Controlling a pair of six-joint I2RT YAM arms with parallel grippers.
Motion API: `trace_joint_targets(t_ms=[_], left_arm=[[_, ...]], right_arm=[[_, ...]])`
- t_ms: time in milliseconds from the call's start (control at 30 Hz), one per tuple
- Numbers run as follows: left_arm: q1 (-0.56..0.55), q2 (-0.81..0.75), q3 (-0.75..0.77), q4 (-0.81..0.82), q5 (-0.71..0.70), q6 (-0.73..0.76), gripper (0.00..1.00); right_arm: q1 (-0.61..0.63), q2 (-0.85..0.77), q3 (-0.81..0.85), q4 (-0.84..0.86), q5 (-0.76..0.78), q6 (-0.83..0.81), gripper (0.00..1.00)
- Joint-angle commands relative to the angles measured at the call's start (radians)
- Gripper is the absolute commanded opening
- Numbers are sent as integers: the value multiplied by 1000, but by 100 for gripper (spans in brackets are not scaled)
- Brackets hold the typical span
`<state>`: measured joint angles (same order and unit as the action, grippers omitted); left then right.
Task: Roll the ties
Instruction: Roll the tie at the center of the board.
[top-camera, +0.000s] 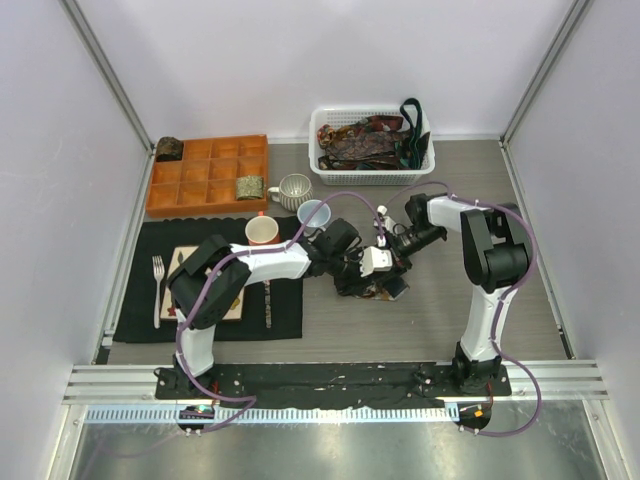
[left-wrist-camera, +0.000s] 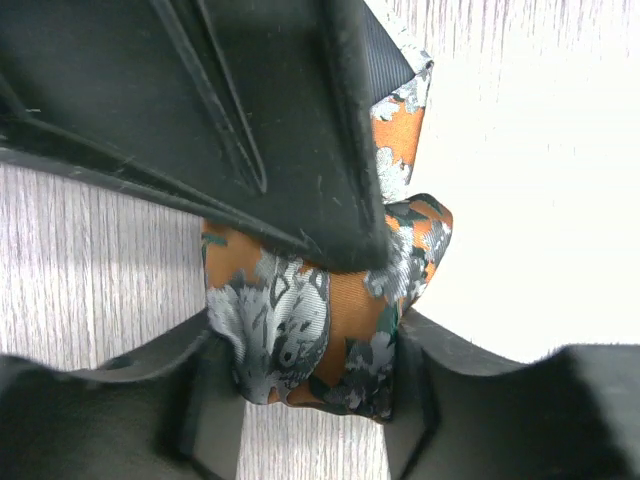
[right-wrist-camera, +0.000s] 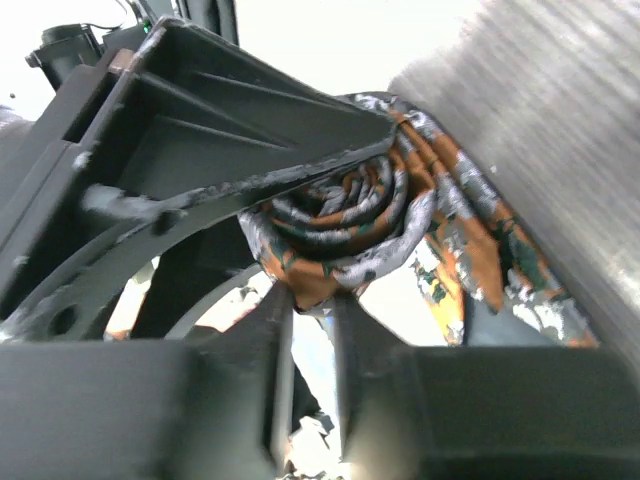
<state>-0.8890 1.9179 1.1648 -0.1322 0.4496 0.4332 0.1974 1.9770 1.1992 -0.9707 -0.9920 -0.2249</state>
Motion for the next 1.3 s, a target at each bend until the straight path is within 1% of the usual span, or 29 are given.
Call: trace_joint_targets(t_ms=[0, 67, 167, 233, 367, 467, 667, 800, 900, 933, 967, 1000, 1033, 1067, 1133, 1167, 1267], left_arm=[[-4, 12, -8, -66, -2, -2, 55], [-4, -2, -8, -66, 15, 7, 64], [-4, -20, -8, -43, 20, 18, 70], [-2, -26, -4, -3, 23, 25, 72], [-5, -10, 53, 5, 63, 35, 77], [-13, 12, 93, 5, 69, 45, 79], [-25, 36, 124, -10, 95, 101, 79], [-31, 67, 133, -37, 100, 131, 76], [-34, 75, 134, -56, 93, 147, 66], [-34, 81, 134, -61, 92, 145, 59], [-33, 82, 134, -70, 90, 145, 54], [-33, 82, 131, -78, 89, 145, 50], [-33, 81, 127, -81, 81, 142, 42], [-33, 79, 122, -81, 75, 138, 38], [-34, 78, 102, -81, 55, 119, 33], [-36, 78, 98, -81, 48, 115, 33], [-44, 82, 87, -90, 15, 96, 31]], right_arm=[[-7, 49, -4, 47, 105, 38, 12], [-18, 63, -9, 40, 108, 32, 1], [-30, 77, -15, 35, 127, 25, 1], [-39, 82, -15, 27, 133, 16, 1], [-52, 98, -13, -2, 130, -19, 1], [-61, 117, -4, -29, 128, -43, 1], [-73, 147, 8, -57, 136, -67, 1], [-75, 161, 29, -66, 135, -70, 1], [-75, 167, 42, -75, 136, -77, 1], [-75, 168, 45, -77, 135, -82, 1], [-76, 166, 46, -82, 135, -83, 2], [-78, 161, 48, -89, 133, -85, 5], [-82, 151, 51, -94, 131, -90, 10], [-88, 142, 53, -98, 127, -88, 21], [-113, 108, 57, -123, 107, -102, 31], [-125, 92, 59, -134, 102, -105, 40], [-174, 37, 57, -169, 105, -119, 47]])
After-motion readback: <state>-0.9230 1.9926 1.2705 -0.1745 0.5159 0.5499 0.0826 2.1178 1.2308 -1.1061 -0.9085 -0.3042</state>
